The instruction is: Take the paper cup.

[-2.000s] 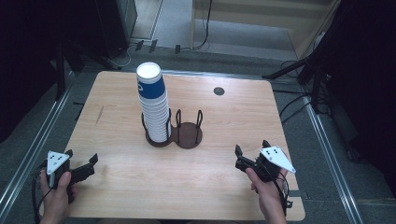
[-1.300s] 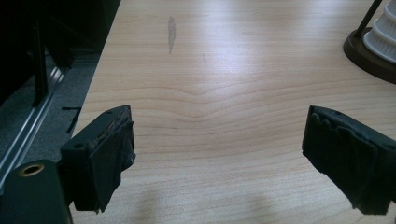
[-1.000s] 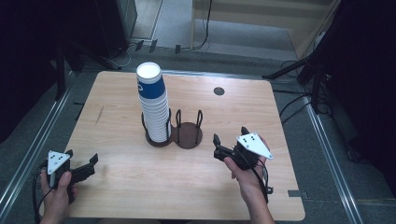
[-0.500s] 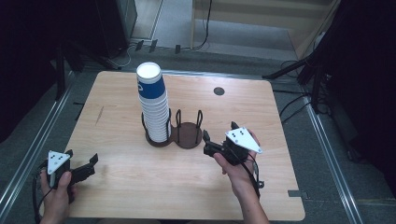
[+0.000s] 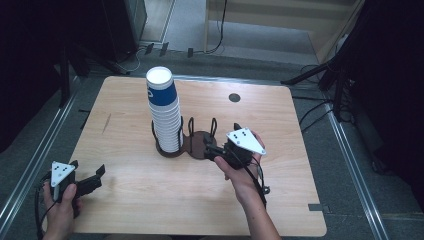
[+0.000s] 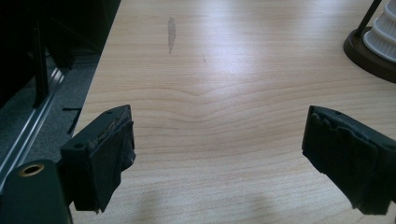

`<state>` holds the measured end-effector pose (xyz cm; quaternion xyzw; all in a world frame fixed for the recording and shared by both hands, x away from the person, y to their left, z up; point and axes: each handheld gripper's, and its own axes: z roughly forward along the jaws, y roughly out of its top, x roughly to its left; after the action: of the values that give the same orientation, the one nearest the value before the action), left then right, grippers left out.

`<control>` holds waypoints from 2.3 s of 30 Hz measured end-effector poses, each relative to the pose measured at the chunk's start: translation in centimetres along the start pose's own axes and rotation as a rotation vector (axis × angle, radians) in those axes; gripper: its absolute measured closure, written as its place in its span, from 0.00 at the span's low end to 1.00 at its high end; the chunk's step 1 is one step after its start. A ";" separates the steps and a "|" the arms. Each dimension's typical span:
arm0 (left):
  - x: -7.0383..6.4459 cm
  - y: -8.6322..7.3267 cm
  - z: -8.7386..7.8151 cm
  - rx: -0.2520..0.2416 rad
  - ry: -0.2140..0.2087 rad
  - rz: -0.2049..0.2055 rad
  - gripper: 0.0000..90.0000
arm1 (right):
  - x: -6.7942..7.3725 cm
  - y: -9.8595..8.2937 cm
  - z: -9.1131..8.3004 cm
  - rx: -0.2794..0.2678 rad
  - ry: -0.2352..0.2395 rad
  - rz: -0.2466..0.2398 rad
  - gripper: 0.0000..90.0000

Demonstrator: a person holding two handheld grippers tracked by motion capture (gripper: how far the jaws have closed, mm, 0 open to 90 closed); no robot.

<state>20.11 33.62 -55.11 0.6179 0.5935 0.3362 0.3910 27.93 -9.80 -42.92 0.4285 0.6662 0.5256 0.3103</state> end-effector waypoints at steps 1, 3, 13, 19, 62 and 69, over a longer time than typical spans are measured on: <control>0.0 0.0 0.0 0.000 0.000 0.001 0.11 | 0.2 0.1 0.1 0.001 0.003 -0.001 0.07; 0.0 0.0 0.0 0.003 0.001 0.002 0.11 | 0.6 0.3 0.4 -0.001 0.009 -0.003 0.07; 0.0 0.0 0.0 0.001 0.000 0.002 0.11 | 2.3 1.3 1.7 -0.006 0.038 -0.007 0.07; 0.0 0.0 0.0 0.000 -0.002 0.003 0.11 | 3.6 2.0 2.6 -0.010 0.053 -0.016 0.07; -0.1 0.0 0.1 0.003 -0.003 0.009 0.11 | 8.0 6.0 5.4 -0.033 0.153 0.008 0.07; -0.1 0.0 0.1 0.003 -0.005 0.010 0.11 | 8.4 6.5 5.7 -0.033 0.163 0.017 0.07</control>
<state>20.17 33.56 -55.12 0.6223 0.5900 0.3355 0.3900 30.77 0.74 -37.79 0.3849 0.6768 0.5723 0.2575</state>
